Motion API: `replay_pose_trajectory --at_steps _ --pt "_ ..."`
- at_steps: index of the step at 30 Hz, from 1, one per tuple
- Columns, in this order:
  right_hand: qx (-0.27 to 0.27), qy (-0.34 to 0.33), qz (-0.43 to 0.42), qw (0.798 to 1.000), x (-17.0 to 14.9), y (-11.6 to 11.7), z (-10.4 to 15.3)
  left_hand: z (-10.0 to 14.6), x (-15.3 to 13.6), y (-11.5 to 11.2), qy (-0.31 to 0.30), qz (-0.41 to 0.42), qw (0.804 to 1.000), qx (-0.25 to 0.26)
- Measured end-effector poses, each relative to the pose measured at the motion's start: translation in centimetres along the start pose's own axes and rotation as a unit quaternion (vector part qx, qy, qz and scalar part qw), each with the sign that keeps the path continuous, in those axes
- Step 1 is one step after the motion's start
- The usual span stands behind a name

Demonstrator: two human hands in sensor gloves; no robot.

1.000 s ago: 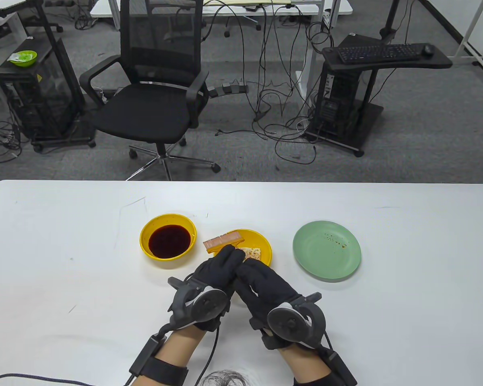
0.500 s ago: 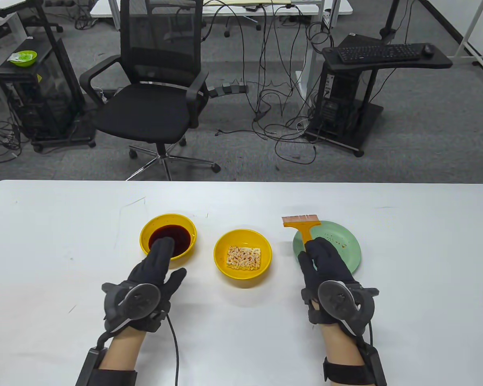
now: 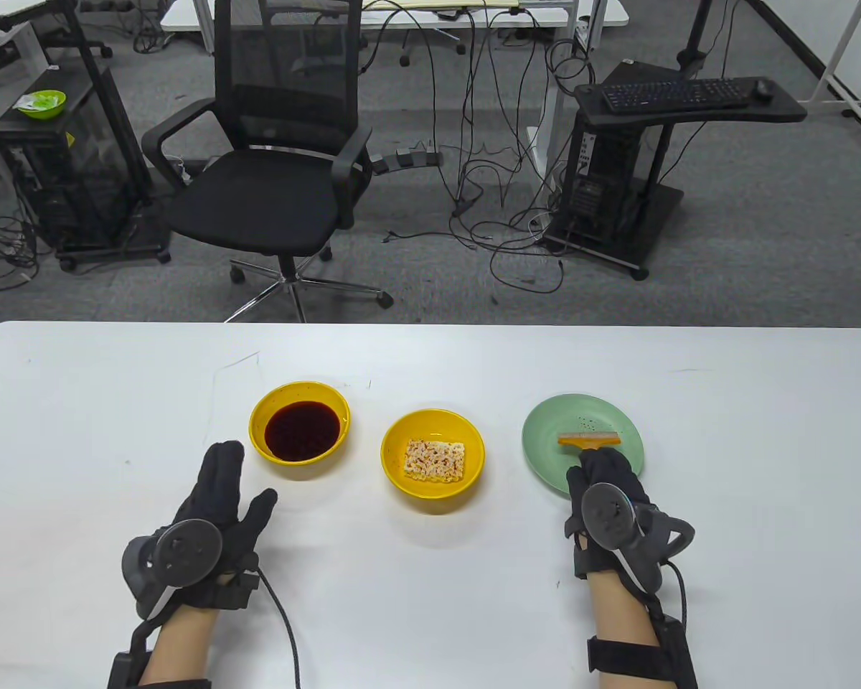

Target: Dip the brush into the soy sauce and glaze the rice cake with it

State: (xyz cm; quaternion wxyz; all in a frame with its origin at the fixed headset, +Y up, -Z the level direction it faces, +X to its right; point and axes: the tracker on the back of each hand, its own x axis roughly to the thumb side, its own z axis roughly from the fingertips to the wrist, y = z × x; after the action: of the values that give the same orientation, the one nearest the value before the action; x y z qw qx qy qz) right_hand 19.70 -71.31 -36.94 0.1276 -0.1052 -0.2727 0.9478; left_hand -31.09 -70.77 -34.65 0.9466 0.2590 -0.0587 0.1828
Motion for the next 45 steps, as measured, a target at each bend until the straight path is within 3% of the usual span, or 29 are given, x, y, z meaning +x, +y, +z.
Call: replay_pose_trajectory --at_steps 9,17,26,29,32,37,45 --pt "0.13 0.062 0.028 0.989 -1.3 2.8 0.0 0.1 -0.4 -0.9 0.015 0.012 1.0 -0.019" --pt "0.14 0.061 0.025 0.988 -0.9 2.3 0.0 0.2 -1.6 -1.5 0.051 0.038 0.997 -0.033" --pt "0.117 -0.017 -0.059 0.991 3.9 0.1 0.8 0.3 -1.8 -1.5 0.066 0.037 0.996 -0.041" --pt "0.147 -0.075 -0.096 0.982 5.7 0.6 1.4 0.2 -2.0 -1.8 0.075 0.043 0.995 -0.049" --pt "0.167 -0.08 -0.139 0.973 7.2 1.3 2.5 0.2 -1.9 -2.1 0.078 0.039 0.995 -0.055" --pt "0.178 -0.125 -0.124 0.968 9.8 1.7 4.1 0.2 -1.7 -2.7 0.079 0.055 0.992 -0.08" --pt "0.218 -0.16 -0.16 0.949 10.5 2.8 4.9 0.2 -1.5 -3.0 0.075 0.058 0.992 -0.085"
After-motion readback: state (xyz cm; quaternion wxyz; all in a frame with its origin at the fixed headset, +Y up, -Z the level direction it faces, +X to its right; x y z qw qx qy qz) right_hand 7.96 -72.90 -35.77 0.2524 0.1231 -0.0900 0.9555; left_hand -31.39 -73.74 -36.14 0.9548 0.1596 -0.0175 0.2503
